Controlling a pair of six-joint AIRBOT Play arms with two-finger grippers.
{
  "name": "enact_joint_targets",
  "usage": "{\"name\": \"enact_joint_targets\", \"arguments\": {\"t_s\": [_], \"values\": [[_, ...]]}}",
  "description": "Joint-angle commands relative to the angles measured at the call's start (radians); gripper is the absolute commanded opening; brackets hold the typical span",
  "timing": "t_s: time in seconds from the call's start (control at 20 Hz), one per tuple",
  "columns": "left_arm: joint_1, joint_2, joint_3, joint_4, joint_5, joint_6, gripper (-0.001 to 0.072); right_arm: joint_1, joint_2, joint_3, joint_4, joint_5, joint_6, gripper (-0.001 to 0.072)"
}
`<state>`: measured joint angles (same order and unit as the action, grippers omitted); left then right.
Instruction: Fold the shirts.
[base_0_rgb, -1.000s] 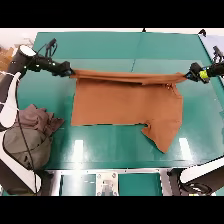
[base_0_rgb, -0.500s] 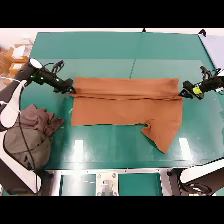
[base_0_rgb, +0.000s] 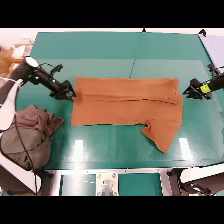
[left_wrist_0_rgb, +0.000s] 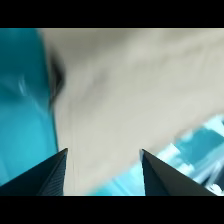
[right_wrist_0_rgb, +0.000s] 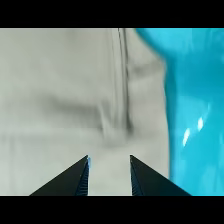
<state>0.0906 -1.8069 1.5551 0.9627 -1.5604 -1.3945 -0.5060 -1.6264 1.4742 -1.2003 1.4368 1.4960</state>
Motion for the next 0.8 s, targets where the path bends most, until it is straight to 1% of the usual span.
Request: {"name": "enact_joint_targets", "arguments": {"t_s": [0.0, 0.05, 0.2, 0.25, 0.3, 0.35, 0.4, 0.5, 0.55, 0.65, 0.7, 0.75], "values": [[0.053, 0.196, -0.222, 0.056, -0.009, -0.044, 0.052, -0.06, 0.192, -0.201, -0.089, 0.056, 0.015, 0.0301], [0.069, 0.296, -0.351, 0.058, 0.06, -0.044, 0.052, -0.09, 0.263, -0.298, -0.093, 0.031, 0.023, 0.0291], [0.079, 0.586, -0.713, 0.055, 0.256, -0.045, 0.0522, -0.228, 0.473, -0.586, -0.084, -0.035, 0.076, 0.0291], [0.079, 0.677, -0.827, 0.042, 0.322, -0.046, 0.0521, -0.269, 0.521, -0.663, -0.078, -0.047, 0.076, 0.0291], [0.079, 0.744, -0.923, 0.013, 0.394, -0.046, 0.0521, -0.304, 0.565, -0.739, -0.064, -0.079, 0.1, 0.0293], [0.079, 0.799, -1.019, -0.056, 0.472, -0.04, 0.0521, -0.321, 0.599, -0.801, -0.04, -0.113, 0.101, 0.0293], [0.079, 0.831, -1.097, -0.135, 0.539, -0.005, 0.0521, -0.327, 0.624, -0.857, -0.03, -0.144, 0.1, 0.0294], [0.073, 0.823, -1.212, -0.308, 0.648, 0.088, 0.0521, -0.326, 0.636, -0.93, -0.01, -0.17, 0.098, 0.0299], [0.046, 0.823, -1.253, -0.372, 0.715, 0.118, 0.052, -0.326, 0.636, -0.958, 0.002, -0.177, 0.097, 0.0317], [-0.06, 0.823, -1.282, -0.461, 0.862, 0.132, 0.052, -0.326, 0.636, -1.004, 0.029, -0.198, 0.097, 0.032], [-0.12, 0.822, -1.282, -0.489, 0.942, 0.129, 0.0519, -0.326, 0.636, -1.026, 0.043, -0.21, 0.097, 0.0358], [-0.179, 0.82, -1.282, -0.543, 1.03, 0.128, 0.0519, -0.325, 0.636, -1.046, 0.061, -0.226, 0.096, 0.0376]]}}
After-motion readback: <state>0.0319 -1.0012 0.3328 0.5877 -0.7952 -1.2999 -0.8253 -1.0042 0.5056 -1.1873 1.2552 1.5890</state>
